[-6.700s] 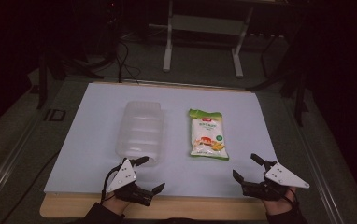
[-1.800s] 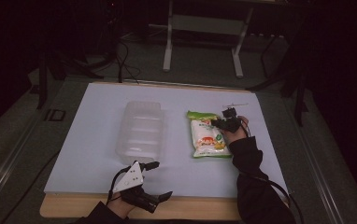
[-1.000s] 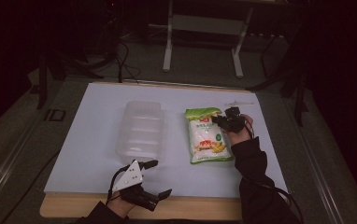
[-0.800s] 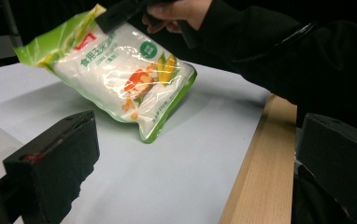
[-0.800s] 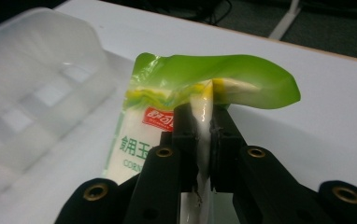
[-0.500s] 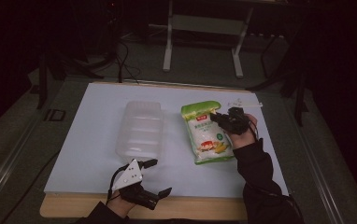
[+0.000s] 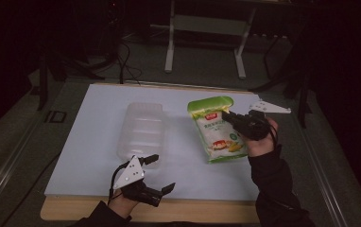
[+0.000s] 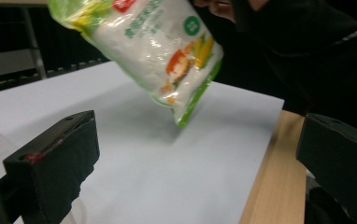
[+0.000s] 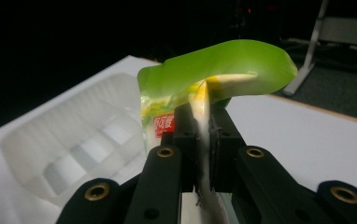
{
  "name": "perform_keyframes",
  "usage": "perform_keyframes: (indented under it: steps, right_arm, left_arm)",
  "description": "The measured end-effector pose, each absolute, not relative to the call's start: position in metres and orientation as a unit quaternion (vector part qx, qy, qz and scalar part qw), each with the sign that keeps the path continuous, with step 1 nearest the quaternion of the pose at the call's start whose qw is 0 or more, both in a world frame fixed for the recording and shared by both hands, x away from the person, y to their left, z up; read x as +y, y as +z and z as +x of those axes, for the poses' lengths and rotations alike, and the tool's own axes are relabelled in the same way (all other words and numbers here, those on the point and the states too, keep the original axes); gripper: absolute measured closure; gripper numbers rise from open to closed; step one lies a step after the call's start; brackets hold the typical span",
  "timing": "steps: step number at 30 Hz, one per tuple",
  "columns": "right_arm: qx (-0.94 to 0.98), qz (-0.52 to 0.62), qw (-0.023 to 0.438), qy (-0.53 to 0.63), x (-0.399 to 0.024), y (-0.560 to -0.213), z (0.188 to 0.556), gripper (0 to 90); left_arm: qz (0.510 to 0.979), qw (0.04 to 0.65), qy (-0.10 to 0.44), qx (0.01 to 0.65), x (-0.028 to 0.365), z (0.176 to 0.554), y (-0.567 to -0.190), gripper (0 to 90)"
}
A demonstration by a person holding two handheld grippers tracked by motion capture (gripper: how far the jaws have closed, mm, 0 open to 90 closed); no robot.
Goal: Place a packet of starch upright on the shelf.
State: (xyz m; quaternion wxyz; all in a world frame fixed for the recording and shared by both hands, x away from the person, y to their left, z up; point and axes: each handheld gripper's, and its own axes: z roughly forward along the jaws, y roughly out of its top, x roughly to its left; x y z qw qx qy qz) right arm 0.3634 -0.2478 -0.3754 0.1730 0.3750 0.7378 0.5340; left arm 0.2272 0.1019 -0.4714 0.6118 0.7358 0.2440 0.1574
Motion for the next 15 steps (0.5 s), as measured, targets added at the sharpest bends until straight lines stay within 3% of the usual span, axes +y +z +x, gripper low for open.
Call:
perform_keyframes:
  steps: [3, 11, 15]
  right_arm:
    - [0.734, 0.371, 0.172, 0.543, -0.25, -0.37, 0.357, 84.3]
    - [0.724, 0.351, 0.175, 0.567, -0.259, -0.355, 0.327, 84.4]
    - [0.719, 0.341, 0.185, 0.576, -0.265, -0.347, 0.314, 84.3]
  left_arm:
    - [0.733, 0.613, 0.155, 0.249, 0.102, 0.228, -0.47, 0.0]
    - [0.729, 0.612, 0.088, 0.293, 0.094, 0.246, -0.448, 0.0]
    - [0.724, 0.613, 0.117, 0.296, 0.09, 0.252, -0.435, 0.0]
